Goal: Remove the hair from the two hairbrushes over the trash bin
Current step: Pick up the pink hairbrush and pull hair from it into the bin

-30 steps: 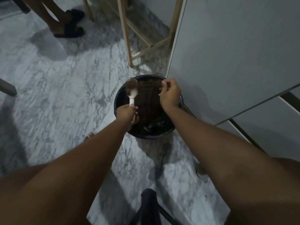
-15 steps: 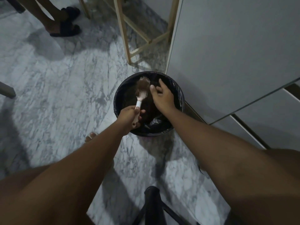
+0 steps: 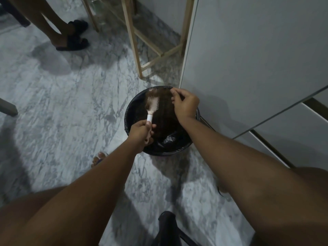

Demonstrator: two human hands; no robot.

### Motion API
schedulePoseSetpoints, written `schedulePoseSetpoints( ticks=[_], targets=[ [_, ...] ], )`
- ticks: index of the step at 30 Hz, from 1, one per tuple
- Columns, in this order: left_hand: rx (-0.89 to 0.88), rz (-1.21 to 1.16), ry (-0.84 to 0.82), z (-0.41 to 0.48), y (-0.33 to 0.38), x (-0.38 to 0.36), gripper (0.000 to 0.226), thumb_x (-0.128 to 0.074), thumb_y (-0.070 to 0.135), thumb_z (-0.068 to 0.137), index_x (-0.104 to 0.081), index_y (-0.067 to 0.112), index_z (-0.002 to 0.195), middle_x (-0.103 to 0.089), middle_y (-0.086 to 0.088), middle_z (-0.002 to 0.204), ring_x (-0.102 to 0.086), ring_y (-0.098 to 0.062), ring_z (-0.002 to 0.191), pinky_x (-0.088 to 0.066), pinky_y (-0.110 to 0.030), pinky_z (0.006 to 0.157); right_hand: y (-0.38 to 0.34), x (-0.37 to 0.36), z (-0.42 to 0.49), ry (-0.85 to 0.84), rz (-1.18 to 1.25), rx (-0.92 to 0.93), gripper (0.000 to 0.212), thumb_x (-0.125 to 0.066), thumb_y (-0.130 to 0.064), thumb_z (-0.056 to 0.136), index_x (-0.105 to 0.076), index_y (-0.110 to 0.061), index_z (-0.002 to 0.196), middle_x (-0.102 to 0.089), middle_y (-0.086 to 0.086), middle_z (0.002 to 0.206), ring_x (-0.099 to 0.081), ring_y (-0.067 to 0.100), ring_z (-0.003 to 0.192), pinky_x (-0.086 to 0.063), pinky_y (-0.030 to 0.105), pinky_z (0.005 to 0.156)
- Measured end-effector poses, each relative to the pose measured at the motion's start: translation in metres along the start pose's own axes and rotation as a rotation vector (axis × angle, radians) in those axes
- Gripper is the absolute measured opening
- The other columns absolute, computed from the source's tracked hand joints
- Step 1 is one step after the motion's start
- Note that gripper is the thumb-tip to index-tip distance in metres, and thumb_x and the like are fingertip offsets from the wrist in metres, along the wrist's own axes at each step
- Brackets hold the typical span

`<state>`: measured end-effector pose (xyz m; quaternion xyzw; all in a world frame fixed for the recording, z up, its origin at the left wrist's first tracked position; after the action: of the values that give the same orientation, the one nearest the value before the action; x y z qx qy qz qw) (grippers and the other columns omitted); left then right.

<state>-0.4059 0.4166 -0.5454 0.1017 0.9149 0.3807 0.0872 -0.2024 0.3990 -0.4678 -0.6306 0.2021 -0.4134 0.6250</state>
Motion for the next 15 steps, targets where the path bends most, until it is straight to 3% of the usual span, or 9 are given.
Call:
schedulePoseSetpoints(
  ticks=[4, 8, 10, 13, 15],
  targets=[
    [0.0, -0.029, 0.031, -0.002, -0.001, 0.002, 0.018, -0.045, 0.017, 0.104, -0.06, 0.006, 0.105, -0.062, -0.005, 0.091, -0.048, -0.01, 0.059, -0.036, -0.019, 0.039, -0.004, 0.019, 0.009, 0.148, 0.062, 0.025, 0.014, -0.069, -0.018, 0.089, -0.076, -0.009, 0.096, -0.074, 0.004, 0.079, -0.068, 0.014, 0.065, -0.061, 0.035, 0.068],
    [0.02, -0.082, -0.012, -0.007, 0.002, -0.01, 0.019, -0.045, 0.015, 0.104, -0.058, 0.006, 0.114, -0.063, -0.004, 0.092, -0.049, -0.011, 0.059, -0.038, -0.02, 0.042, 0.012, 0.026, -0.003, 0.182, -0.064, -0.024, 0.014, -0.065, -0.019, 0.091, -0.074, -0.008, 0.089, -0.074, 0.007, 0.079, -0.068, 0.019, 0.07, -0.058, 0.037, 0.072],
    [0.028, -0.08, -0.05, -0.008, 0.002, -0.015, 0.019, -0.045, 0.014, 0.103, -0.057, 0.007, 0.116, -0.064, -0.004, 0.094, -0.05, -0.012, 0.06, -0.04, -0.022, 0.044, 0.026, 0.021, -0.011, 0.039, -0.196, -0.069, 0.014, -0.063, -0.015, 0.092, -0.073, -0.007, 0.092, -0.074, 0.009, 0.087, -0.068, 0.02, 0.081, -0.054, 0.029, 0.079],
    [0.053, -0.043, -0.121, -0.009, 0.0, -0.017, 0.021, -0.046, 0.014, 0.103, -0.057, 0.01, 0.12, -0.067, -0.005, 0.099, -0.052, -0.013, 0.064, -0.043, -0.026, 0.048, 0.046, 0.008, -0.022, -0.273, -0.457, -0.186, 0.029, -0.058, -0.012, 0.092, -0.067, -0.008, 0.119, -0.07, 0.01, 0.116, -0.065, 0.024, 0.109, -0.044, 0.023, 0.092],
    [0.065, -0.015, -0.154, -0.01, -0.002, -0.016, 0.023, -0.046, 0.013, 0.103, -0.057, 0.01, 0.122, -0.066, -0.005, 0.1, -0.052, -0.013, 0.064, -0.043, -0.027, 0.049, 0.045, 0.003, -0.025, -0.341, -0.409, -0.215, 0.045, -0.054, -0.011, 0.092, -0.054, -0.01, 0.137, -0.062, 0.011, 0.132, -0.059, 0.023, 0.12, -0.041, 0.025, 0.102]
  ],
)
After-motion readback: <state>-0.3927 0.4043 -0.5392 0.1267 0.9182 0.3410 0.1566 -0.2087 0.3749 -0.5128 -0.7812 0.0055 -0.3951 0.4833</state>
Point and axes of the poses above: each hand's wrist, its own z-axis towards the middle knuckle, its own x-axis out of the back of the hand, y = z × x, the point moved 7 cm from there along z, towards the middle knuckle
